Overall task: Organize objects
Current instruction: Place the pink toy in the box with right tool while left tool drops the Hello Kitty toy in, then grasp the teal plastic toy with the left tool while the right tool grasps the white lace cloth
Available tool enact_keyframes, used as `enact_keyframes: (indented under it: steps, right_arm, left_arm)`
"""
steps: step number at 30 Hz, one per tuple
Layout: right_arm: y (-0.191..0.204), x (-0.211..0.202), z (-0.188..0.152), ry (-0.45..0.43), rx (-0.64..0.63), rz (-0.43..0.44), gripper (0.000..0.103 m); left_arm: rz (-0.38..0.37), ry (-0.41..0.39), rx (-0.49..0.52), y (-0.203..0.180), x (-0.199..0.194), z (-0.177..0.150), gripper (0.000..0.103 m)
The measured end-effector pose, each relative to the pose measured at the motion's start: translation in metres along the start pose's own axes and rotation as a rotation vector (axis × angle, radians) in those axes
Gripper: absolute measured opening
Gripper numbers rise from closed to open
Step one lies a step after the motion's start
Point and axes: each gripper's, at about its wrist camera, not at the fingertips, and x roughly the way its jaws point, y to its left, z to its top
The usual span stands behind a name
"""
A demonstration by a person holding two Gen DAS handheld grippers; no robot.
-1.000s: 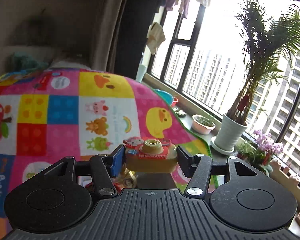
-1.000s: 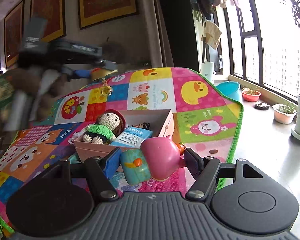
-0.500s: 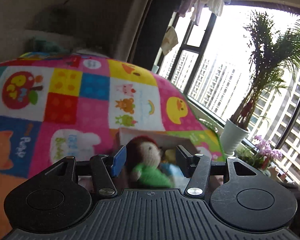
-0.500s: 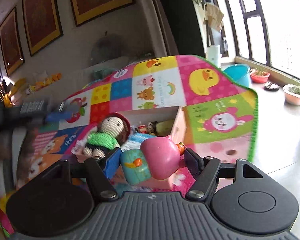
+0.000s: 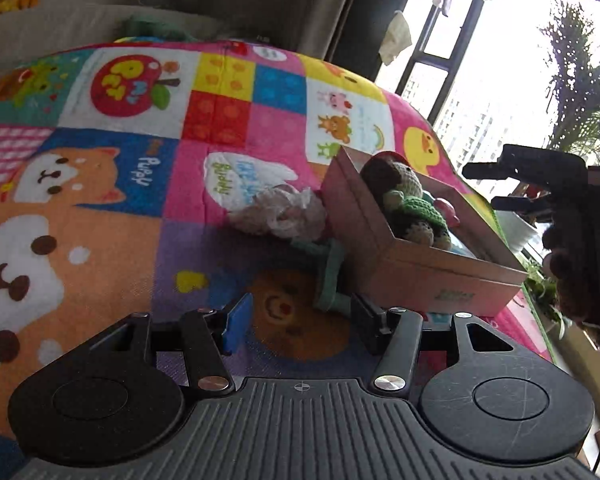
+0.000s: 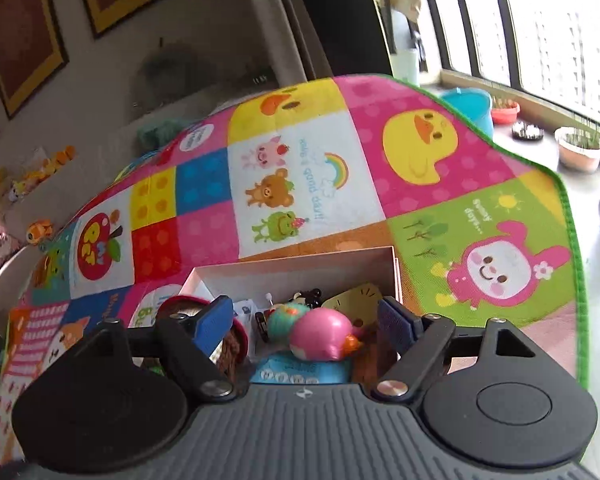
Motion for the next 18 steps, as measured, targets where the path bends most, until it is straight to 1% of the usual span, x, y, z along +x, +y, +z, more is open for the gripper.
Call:
enact_keyframes:
  steps: [4,7,8,9,10,11,13,15,18]
  right_arm:
    - [0.012,-0.042,-0.028,-0.071,-0.121,-0.011,0.080]
    - [0.026,-0.063,-0.045,-0.073,-0.217,-0.004,0.080]
    - [0.031,-0.068,-0.047,-0.068,-0.242,0.002,0.080]
    - [0.037,-0.071,-0.048,-0.061,-0.257,0.010,0.080]
    - [0.042,-0.074,-0.047,-0.055,-0.267,0.021,0.080]
    - [0.048,-0.075,-0.046,-0.048,-0.277,0.035,0.080]
    - [0.063,-0.076,-0.042,-0.033,-0.298,0.066,0.080]
    - [0.081,-0.072,-0.038,-0.012,-0.315,0.107,0.080]
    - [0.116,-0.055,-0.033,0.042,-0.344,0.160,0.080]
  left_arm:
    - [-0.038,0.003,0.022,-0.016,0.018,0.008,0.059]
    - [-0.007,-0.003,0.047,-0.027,0.037,0.018,0.058]
    - [0.011,0.008,0.057,-0.029,0.044,0.020,0.052]
    - [0.025,0.020,0.070,-0.031,0.050,0.021,0.042]
    - [0.033,0.040,0.082,-0.032,0.056,0.021,0.039]
    - [0.047,0.061,0.088,-0.031,0.060,0.019,0.034]
    - [0.072,0.078,0.102,-0.029,0.060,0.014,0.033]
    - [0.081,0.068,0.098,-0.022,0.052,0.010,0.034]
    - [0.125,0.051,0.085,-0.005,0.037,0.009,0.033]
